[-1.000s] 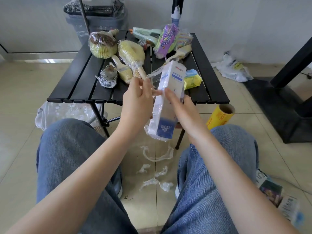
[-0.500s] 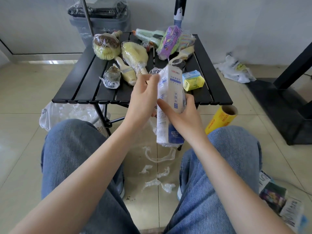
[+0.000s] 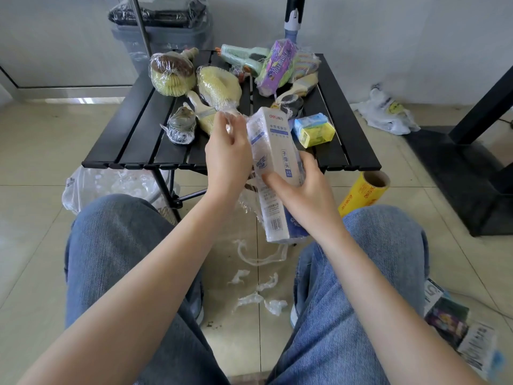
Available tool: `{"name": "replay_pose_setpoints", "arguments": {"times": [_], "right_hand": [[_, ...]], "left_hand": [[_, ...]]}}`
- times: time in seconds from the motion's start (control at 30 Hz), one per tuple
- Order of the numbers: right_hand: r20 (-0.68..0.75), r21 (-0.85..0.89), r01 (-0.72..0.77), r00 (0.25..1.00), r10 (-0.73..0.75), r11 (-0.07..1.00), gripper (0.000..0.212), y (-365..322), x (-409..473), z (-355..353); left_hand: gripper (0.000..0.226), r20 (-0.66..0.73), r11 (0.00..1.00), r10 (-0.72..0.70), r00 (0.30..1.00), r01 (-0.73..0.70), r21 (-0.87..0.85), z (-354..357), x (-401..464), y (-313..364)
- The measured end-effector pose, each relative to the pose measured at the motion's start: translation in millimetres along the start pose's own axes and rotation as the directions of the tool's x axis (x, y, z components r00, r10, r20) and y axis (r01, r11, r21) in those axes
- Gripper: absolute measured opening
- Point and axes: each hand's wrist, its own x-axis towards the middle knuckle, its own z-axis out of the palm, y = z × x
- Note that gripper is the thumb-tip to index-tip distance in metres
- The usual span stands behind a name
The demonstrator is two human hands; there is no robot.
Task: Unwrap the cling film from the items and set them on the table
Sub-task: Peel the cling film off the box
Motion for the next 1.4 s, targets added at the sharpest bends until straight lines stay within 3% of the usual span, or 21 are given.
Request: {"name": "replay_pose_setpoints", "arguments": {"times": [0.17,0.37,0.5,0.6,1.0,1.07,1.23,1.3,1.4], "right_hand": [[-0.041,-0.080,0.003,0.999,-0.006,0.997,0.040,-2,2,-6],[-0.025,-0.140,-0.009,1.000,0.006,0.990,0.044,1,1,-6],[-0.006,-0.145,-0.024,1.000,0.023,0.989,0.045,0,3,-6],[0.012,-0.155,-0.019,1.000,0.021,0.988,0.045,0,3,-6],[0.137,-0.144,0.035,0.990,-0.015,0.989,0.039,-4,3,-12],[0.160,-0.134,0.027,0.987,-0.006,0.991,0.041,-3,5,-15],[0.170,-0.125,-0.006,0.985,0.027,0.992,0.042,1,10,-19],[0.162,-0.145,-0.016,0.986,0.040,0.989,0.041,1,10,-22],[0.137,-0.204,-0.019,0.989,0.048,0.979,0.050,0,10,-25]], "left_hand": [[0.021,0.064,0.955,0.221,0.973,-0.230,0.188,-3,-3,-3],[0.030,0.222,0.830,0.334,0.916,-0.398,0.391,-8,5,0],[0.031,0.231,0.762,0.341,0.911,-0.412,0.500,-12,10,0],[0.035,0.164,0.756,0.341,0.926,-0.374,0.537,-12,11,-1],[0.036,-0.104,0.901,0.197,0.975,-0.139,0.411,0,15,-9],[0.037,-0.085,0.919,0.159,0.984,-0.116,0.376,-1,18,-12],[0.037,0.050,0.999,-0.040,0.998,0.040,0.011,-3,23,-10],[0.028,0.124,0.998,0.016,0.992,-0.022,0.052,-6,22,-9],[0.015,0.238,0.951,0.193,0.952,-0.241,0.194,-15,20,-10]]}}
